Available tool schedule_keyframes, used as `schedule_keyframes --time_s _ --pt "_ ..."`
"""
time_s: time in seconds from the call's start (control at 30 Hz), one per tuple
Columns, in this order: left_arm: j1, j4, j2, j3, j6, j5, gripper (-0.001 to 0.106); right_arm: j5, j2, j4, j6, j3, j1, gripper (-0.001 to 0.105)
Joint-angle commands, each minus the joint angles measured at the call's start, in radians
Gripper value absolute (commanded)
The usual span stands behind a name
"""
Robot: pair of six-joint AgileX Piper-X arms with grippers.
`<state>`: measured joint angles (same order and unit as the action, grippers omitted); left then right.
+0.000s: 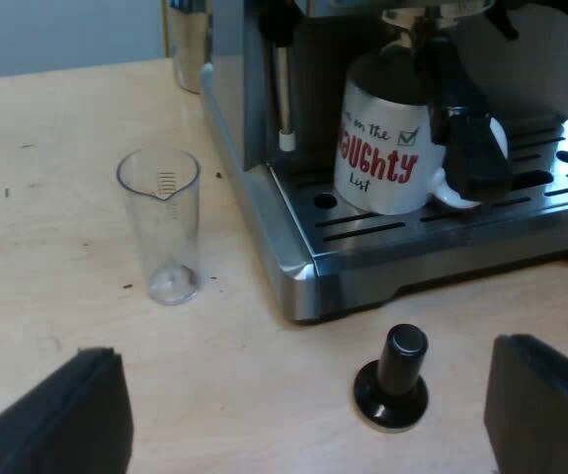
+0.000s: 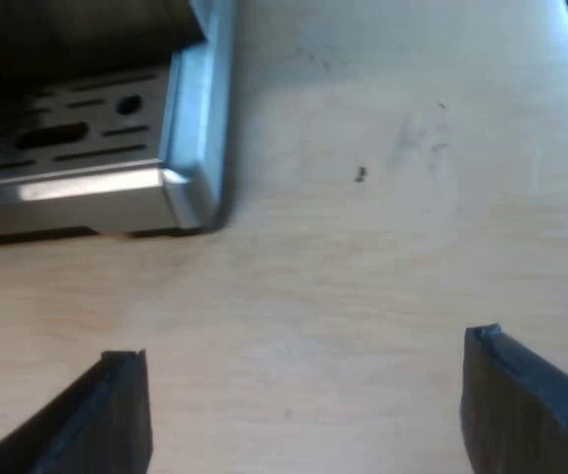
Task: Remove mug from coffee machine
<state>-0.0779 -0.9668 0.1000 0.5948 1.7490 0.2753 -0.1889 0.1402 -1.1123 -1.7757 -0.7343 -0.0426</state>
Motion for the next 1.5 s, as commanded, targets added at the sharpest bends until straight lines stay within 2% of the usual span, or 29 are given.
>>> schedule_keyframes --time_s 0.03,0.17,0.2,0.37,0.53,0.8,1.0,1.17,1.5 --pt "-0.043 0.037 0.037 0.017 0.005 0.015 0.087 -0.035 0.036 0.042 -0.007 -0.036 0.005 0.066" --pt "-0.084 0.055 0.067 0.021 0.005 0.015 0.087 -0.055 0.095 0.090 -0.007 -0.074 0.052 0.066" --pt "-0.130 0.062 0.107 0.020 0.005 0.020 0.087 -0.055 0.117 0.092 -0.007 -0.088 0.072 0.066" --pt "-0.201 0.078 0.177 0.020 0.005 0.039 0.087 -0.055 0.212 0.106 -0.018 -0.129 0.149 0.066" --pt "-0.245 0.173 0.230 0.020 0.005 0.043 0.087 -0.055 0.297 0.220 -0.018 -0.130 0.249 0.066" --pt "-0.246 0.275 0.303 0.020 0.005 0.078 0.087 0.017 0.438 0.371 -0.018 -0.130 0.431 0.066" --pt "-0.246 0.293 0.330 0.020 0.005 0.081 0.087 0.153 0.570 0.461 -0.018 -0.130 0.610 0.066" --pt "-0.246 0.293 0.330 0.020 0.005 0.081 0.087 0.194 0.683 0.535 -0.018 -0.130 0.703 0.066" --pt "-0.246 0.293 0.330 0.020 0.005 0.094 0.087 0.213 0.895 0.712 -0.016 -0.129 0.739 0.066"
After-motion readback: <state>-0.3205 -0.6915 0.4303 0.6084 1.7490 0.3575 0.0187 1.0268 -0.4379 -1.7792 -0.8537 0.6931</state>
